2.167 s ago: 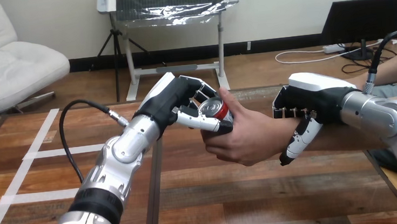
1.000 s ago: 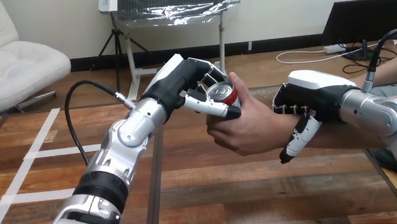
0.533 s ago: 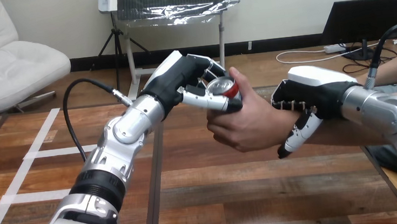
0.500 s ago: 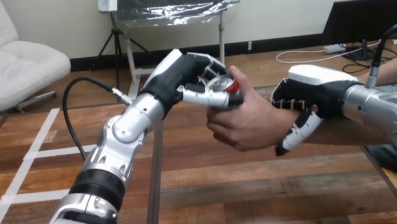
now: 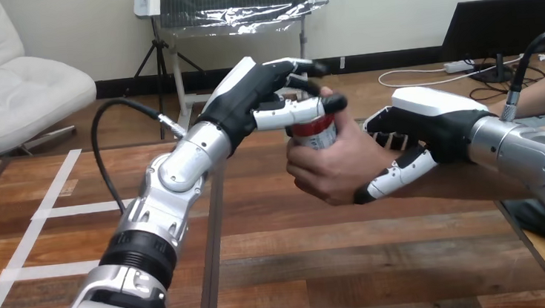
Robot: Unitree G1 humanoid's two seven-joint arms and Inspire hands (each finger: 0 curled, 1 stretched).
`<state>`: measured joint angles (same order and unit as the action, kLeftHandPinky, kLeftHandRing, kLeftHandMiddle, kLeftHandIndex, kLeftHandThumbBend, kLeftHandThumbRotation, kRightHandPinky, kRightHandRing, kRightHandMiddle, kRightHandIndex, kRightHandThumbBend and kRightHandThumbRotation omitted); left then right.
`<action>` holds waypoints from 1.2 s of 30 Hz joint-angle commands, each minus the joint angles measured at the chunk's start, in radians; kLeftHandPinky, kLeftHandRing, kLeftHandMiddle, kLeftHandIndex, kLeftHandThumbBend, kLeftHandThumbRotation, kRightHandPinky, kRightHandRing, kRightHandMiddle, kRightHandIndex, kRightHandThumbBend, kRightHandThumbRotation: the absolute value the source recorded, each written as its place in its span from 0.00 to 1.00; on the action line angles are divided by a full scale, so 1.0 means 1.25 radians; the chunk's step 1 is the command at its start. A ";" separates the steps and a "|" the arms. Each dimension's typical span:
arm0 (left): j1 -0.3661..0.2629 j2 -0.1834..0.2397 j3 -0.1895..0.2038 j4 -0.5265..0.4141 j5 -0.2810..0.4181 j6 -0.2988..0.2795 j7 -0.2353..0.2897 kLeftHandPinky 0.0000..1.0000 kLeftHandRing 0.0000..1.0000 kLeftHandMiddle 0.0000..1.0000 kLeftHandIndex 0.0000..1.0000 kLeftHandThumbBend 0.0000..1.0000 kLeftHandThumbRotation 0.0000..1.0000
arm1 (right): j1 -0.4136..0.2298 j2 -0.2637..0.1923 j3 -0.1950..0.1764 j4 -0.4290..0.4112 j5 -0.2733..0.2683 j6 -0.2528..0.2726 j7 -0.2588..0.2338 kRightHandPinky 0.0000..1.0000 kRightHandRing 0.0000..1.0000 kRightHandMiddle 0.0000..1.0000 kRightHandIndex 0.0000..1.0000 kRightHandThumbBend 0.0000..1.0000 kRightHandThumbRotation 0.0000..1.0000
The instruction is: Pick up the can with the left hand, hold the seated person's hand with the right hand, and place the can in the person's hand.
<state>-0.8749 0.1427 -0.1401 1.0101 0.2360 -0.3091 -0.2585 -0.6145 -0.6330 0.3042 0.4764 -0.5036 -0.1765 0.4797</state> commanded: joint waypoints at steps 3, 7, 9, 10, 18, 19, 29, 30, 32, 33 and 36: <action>-0.054 -0.017 0.006 -0.042 -0.021 -0.030 0.001 0.80 0.86 0.88 0.87 0.99 0.82 | 0.002 -0.003 -0.017 -0.033 0.013 0.015 0.004 0.64 0.75 0.77 0.81 0.98 0.96; -0.052 -0.014 0.006 -0.044 -0.022 -0.030 0.001 0.81 0.87 0.89 0.87 1.00 0.85 | 0.006 -0.005 -0.017 -0.042 0.012 0.022 0.009 0.67 0.80 0.81 0.84 1.00 0.99; -0.051 -0.013 0.005 -0.044 -0.021 -0.028 0.003 0.82 0.88 0.89 0.87 1.00 0.86 | 0.009 -0.006 -0.017 -0.046 0.010 0.023 0.007 0.68 0.81 0.82 0.85 1.00 0.99; -0.051 -0.013 0.005 -0.045 -0.021 -0.027 0.004 0.82 0.88 0.89 0.87 1.00 0.87 | 0.010 -0.007 -0.017 -0.047 0.010 0.023 0.007 0.68 0.81 0.82 0.85 1.00 0.99; -0.042 -0.013 0.005 -0.055 -0.019 -0.016 0.017 0.85 0.89 0.89 0.87 1.00 0.92 | 0.025 -0.008 -0.025 -0.055 0.010 0.025 -0.009 0.69 0.82 0.84 0.86 1.00 1.00; -0.041 -0.013 0.006 -0.057 -0.019 -0.016 0.017 0.85 0.89 0.89 0.87 1.00 0.92 | 0.027 -0.008 -0.025 -0.057 0.010 0.025 -0.010 0.69 0.82 0.84 0.86 1.00 1.00; -0.024 -0.005 -0.001 -0.083 -0.008 -0.016 0.032 0.87 0.90 0.89 0.86 0.97 0.99 | 0.058 0.002 -0.045 -0.065 0.016 0.021 -0.061 0.70 0.81 0.84 0.84 1.00 1.00; -0.021 -0.004 -0.001 -0.088 -0.007 -0.014 0.032 0.87 0.91 0.89 0.87 0.97 0.99 | 0.060 0.003 -0.047 -0.065 0.018 0.021 -0.065 0.70 0.81 0.83 0.84 1.00 1.00; -0.015 -0.002 -0.001 -0.099 -0.006 -0.011 0.032 0.87 0.91 0.89 0.87 0.97 0.99 | 0.066 0.006 -0.052 -0.068 0.020 0.023 -0.074 0.71 0.81 0.83 0.84 1.00 1.00; -0.013 -0.001 -0.002 -0.103 -0.006 -0.010 0.033 0.88 0.91 0.90 0.87 0.96 1.00 | 0.069 0.007 -0.054 -0.070 0.022 0.025 -0.078 0.71 0.81 0.83 0.84 1.00 1.00; 0.001 0.001 0.001 -0.125 -0.010 -0.008 0.033 0.88 0.92 0.90 0.88 0.95 1.00 | 0.082 0.014 -0.063 -0.079 0.028 0.032 -0.098 0.71 0.80 0.83 0.84 1.00 1.00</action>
<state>-0.8694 0.1360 -0.1429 0.9405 0.2308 -0.3158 -0.2322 -0.5291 -0.6336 0.2657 0.4115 -0.4875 -0.1474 0.4026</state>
